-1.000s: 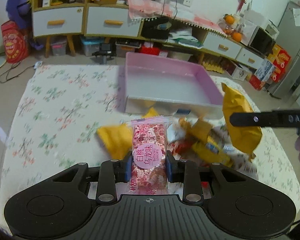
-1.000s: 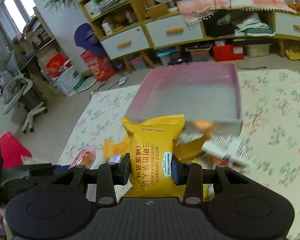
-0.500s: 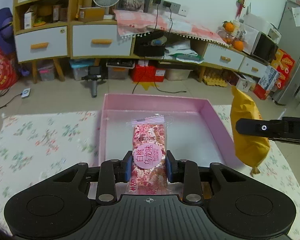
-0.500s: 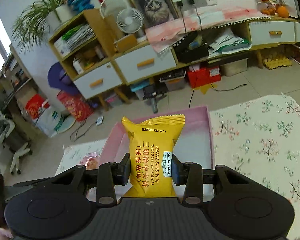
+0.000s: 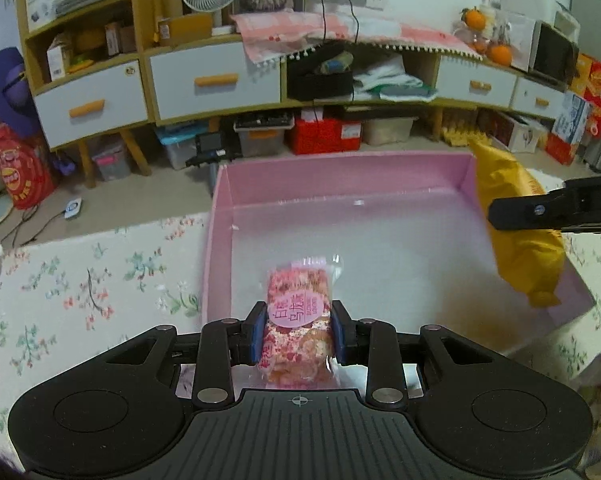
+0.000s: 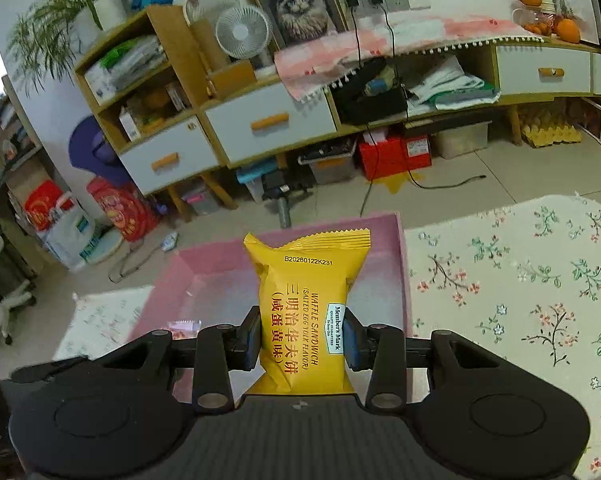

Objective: Organize snacks
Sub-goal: 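Carry both packets over the pink tray and lower them inside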

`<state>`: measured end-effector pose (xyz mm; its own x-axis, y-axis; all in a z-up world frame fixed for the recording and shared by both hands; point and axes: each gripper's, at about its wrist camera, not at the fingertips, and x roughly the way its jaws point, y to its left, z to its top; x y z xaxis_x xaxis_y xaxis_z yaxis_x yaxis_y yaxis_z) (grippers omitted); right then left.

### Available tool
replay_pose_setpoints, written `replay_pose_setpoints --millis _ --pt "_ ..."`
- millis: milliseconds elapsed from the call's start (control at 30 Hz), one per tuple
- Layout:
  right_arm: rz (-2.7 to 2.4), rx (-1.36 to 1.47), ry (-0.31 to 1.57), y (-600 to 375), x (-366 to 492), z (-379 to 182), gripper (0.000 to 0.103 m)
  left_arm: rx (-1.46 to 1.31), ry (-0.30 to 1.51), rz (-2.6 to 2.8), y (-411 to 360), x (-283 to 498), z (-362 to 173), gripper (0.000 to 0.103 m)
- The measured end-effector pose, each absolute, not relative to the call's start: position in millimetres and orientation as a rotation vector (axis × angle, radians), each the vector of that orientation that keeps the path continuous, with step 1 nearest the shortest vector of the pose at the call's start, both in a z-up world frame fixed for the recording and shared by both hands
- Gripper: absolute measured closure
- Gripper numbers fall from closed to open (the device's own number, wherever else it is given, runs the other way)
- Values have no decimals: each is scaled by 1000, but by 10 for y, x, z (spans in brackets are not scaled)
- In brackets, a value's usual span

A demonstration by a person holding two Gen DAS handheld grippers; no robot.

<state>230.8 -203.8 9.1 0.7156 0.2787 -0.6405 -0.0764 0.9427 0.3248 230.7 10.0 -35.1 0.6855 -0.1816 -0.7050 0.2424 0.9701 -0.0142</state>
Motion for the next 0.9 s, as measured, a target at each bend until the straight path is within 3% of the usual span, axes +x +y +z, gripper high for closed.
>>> replay_pose_setpoints --millis 400,667,733,900 --pt "196 233 859 -1980 2309 -51 95 57 888 -190 222 2203 -322 74" --pt "225 249 877 -2004 2311 -28 92 61 862 -213 209 2186 -312 71" --pt "230 287 881 -2038 2313 -21 90 52 870 -238 196 2194 -270 62" --pt "242 329 867 -2071 2252 110 72 81 873 -270 116 2103 -119 39"
